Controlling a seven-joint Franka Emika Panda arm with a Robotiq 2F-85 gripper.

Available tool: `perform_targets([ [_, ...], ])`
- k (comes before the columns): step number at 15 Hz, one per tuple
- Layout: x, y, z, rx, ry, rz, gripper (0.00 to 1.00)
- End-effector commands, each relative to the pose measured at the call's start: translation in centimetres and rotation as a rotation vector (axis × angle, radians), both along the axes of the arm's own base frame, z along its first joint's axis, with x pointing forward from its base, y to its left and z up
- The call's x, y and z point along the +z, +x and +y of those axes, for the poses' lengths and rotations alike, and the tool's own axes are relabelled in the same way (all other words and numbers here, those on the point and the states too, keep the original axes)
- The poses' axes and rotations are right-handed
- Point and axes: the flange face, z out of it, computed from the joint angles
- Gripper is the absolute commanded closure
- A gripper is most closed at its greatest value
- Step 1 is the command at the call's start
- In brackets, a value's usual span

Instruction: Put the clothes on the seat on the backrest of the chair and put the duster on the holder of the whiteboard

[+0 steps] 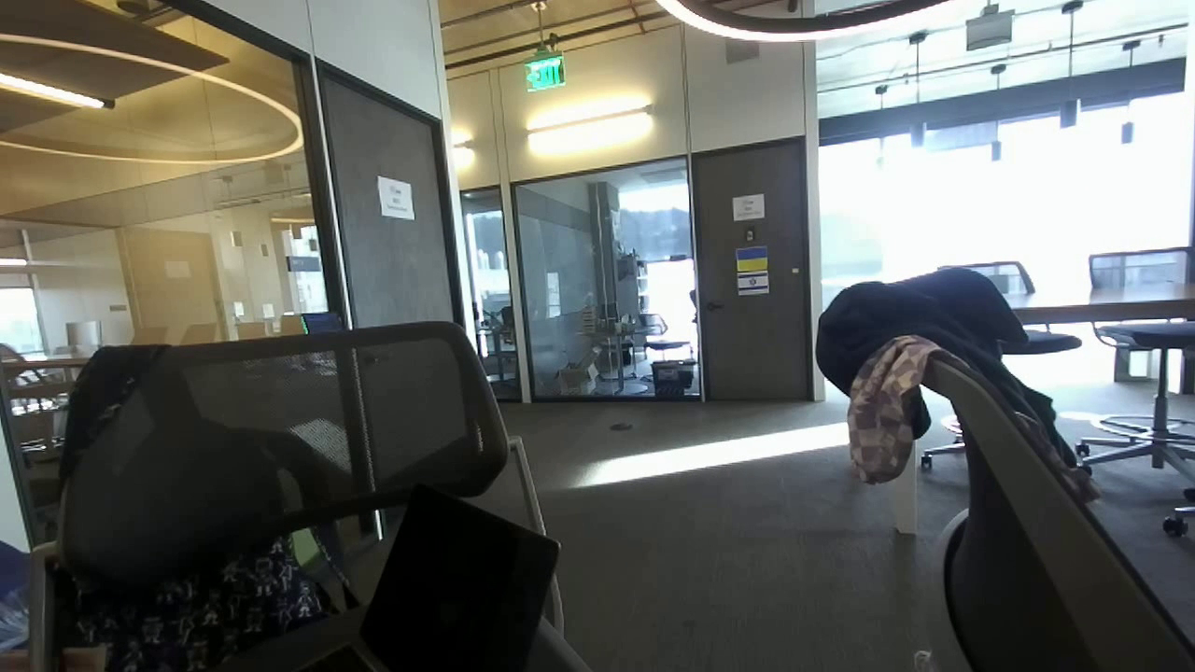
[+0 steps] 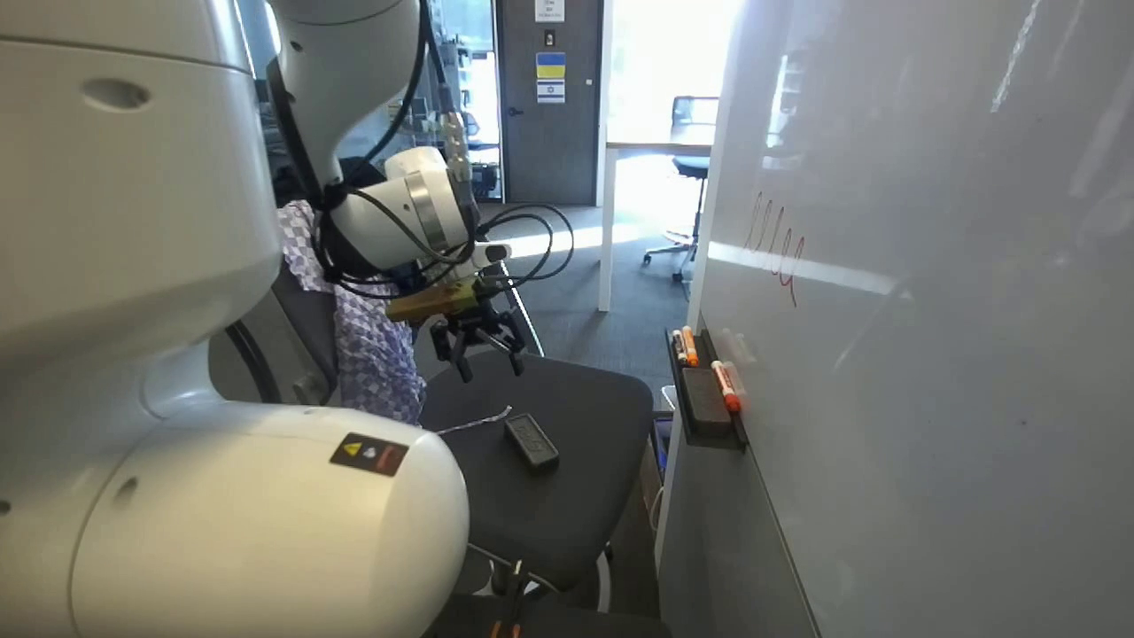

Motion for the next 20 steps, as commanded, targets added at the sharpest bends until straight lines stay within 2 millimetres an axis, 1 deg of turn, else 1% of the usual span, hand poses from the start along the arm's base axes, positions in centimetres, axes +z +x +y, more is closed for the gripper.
perform_targets([
  [1,-3.7,1.4,-3.3,0.086,-0.053,0.013,0.00],
  [2,-4.7,1.7,-4.6,0.103,-0.029,0.023,0.00],
  [3,-5.6,1.9,-5.5,0.156,0.017,0.016,0.00],
  [6,-7.9,2.8,-7.4,0.277,0.081,-0.005,0.00],
  [10,-10.3,3.6,-9.4,0.415,0.095,0.015,0.00],
  [13,-12.0,4.3,-9.6,0.521,0.106,0.046,0.00],
  [15,-12.7,4.6,-9.4,0.560,0.127,0.081,0.00],
  [17,-12.8,4.8,-9.4,0.591,0.155,0.105,0.00],
  [20,-12.3,5.4,-9.4,0.617,0.186,0.115,0.00],
])
